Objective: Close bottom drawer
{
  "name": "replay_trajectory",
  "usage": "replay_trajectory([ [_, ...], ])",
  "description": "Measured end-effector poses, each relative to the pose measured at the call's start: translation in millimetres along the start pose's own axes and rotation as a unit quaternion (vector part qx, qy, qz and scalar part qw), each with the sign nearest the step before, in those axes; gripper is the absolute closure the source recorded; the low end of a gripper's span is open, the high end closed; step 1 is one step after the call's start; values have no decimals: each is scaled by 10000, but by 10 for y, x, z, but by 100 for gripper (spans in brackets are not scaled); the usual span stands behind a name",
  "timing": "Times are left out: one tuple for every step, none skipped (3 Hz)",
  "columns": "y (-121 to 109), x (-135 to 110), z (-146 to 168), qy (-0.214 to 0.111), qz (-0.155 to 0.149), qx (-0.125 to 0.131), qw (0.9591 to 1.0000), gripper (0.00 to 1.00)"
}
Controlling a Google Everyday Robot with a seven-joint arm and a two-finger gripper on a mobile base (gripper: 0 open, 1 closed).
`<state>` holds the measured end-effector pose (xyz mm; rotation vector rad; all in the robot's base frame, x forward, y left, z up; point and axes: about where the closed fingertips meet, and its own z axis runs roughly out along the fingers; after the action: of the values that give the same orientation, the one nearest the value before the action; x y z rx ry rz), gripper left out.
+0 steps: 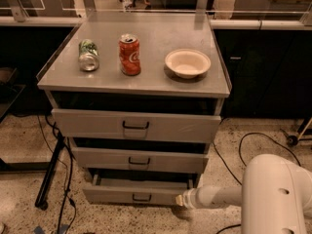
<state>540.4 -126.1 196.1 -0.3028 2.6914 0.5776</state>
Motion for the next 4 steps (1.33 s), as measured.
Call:
replay_trajectory([
  [0,0,0,0,0,0,10000,100],
  [-53,-23,148,37,82,89,9999,100],
  [-115,-166,260,-48,105,192,9997,100],
  [-132,-341,313,-213,70,234,9995,100],
])
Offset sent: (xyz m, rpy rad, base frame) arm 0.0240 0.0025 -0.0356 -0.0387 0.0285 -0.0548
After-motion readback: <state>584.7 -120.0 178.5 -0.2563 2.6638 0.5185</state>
